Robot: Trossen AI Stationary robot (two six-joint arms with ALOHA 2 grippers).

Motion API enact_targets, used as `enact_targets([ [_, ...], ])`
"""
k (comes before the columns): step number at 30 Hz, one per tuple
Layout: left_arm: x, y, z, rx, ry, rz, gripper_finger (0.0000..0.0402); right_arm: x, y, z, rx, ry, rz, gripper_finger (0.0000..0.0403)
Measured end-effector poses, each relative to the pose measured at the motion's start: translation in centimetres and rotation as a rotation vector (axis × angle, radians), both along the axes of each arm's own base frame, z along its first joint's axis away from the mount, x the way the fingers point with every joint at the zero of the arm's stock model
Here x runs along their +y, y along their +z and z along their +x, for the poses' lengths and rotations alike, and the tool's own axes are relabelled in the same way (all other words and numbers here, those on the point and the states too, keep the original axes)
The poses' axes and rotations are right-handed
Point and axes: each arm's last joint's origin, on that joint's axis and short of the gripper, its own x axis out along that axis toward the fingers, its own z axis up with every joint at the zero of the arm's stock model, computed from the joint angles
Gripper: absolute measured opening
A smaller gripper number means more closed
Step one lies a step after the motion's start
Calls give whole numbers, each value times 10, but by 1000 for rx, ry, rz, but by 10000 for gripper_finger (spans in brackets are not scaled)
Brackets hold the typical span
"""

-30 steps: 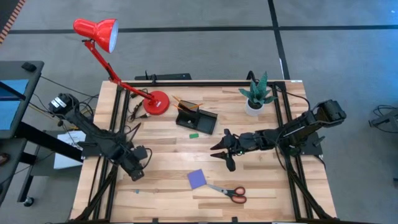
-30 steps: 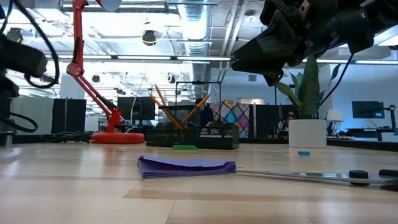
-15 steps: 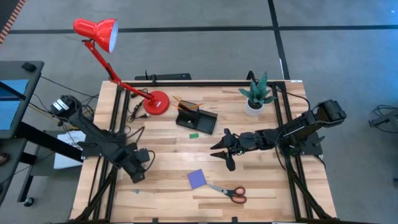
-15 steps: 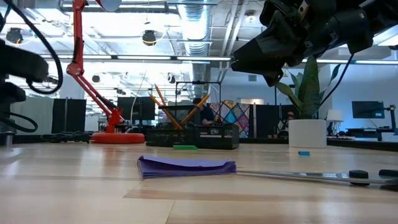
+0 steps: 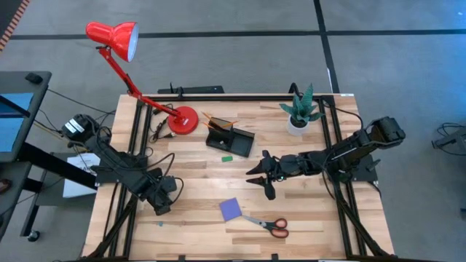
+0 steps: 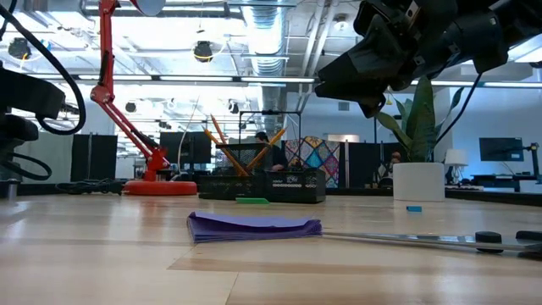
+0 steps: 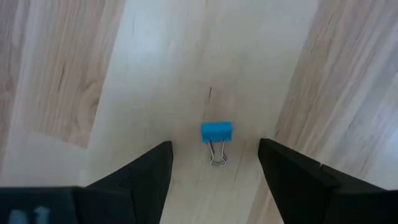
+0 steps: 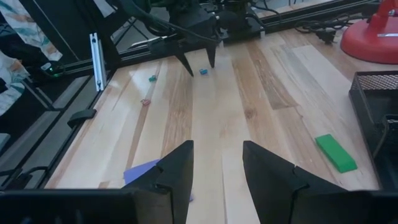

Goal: Pick and place office supplies into organizer
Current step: Put the top left blue binder clip into the black desk organizer

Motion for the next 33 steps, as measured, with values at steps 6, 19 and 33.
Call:
enact_targets([
  [6, 0, 0, 1, -3, -1, 4, 236, 0, 0, 0, 0, -1, 0, 134],
  [19, 4, 2, 9, -35, 46, 0, 234, 0, 0, 0, 0, -3, -1, 134],
  [33, 6, 0, 6, 14, 67, -20, 94, 0, 0, 0, -1, -3, -1, 134],
])
